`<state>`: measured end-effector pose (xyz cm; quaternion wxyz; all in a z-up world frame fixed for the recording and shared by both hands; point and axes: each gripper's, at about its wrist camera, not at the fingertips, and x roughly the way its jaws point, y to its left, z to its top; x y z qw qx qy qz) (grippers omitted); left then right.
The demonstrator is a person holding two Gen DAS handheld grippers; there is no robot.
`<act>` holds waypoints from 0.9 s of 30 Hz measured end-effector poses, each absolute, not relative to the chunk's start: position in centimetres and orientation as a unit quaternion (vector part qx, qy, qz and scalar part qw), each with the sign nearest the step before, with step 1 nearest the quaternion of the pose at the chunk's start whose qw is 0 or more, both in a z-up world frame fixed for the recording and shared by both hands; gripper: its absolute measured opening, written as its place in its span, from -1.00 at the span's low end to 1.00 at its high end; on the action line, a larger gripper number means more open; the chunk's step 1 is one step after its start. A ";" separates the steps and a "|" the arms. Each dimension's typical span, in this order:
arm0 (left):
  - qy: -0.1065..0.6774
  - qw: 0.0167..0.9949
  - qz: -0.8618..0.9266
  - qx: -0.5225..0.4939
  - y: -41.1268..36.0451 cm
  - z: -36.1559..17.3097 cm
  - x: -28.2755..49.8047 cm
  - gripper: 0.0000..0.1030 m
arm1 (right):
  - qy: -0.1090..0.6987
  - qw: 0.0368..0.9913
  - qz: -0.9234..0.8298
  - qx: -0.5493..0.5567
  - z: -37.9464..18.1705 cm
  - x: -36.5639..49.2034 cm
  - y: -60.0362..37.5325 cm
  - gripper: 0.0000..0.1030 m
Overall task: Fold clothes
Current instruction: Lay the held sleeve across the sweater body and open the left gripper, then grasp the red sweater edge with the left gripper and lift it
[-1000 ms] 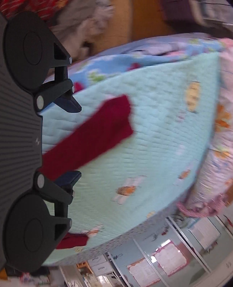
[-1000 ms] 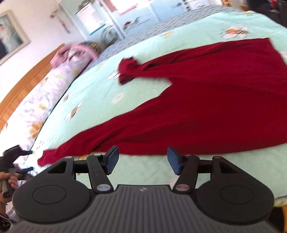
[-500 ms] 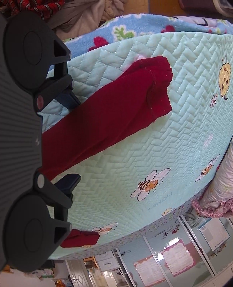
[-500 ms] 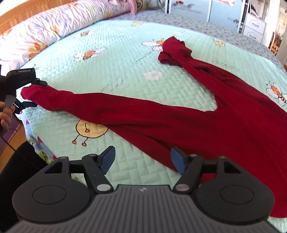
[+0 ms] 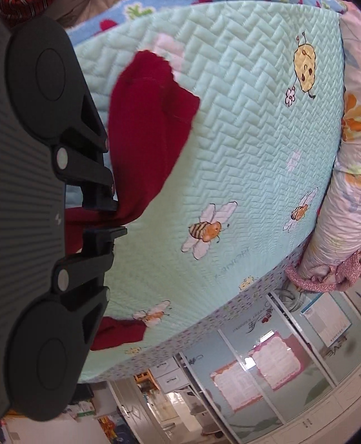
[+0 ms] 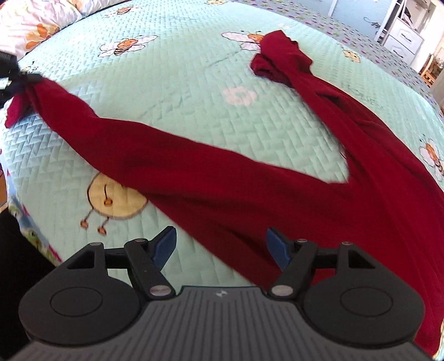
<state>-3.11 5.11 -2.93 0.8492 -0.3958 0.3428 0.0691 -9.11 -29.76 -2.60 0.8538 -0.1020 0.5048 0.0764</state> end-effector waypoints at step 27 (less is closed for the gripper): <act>0.415 0.817 0.030 -0.398 8.6 -5.4 -7.2 0.34 | 0.500 0.832 0.192 0.143 -4.4 -3.1 -29.9 0.41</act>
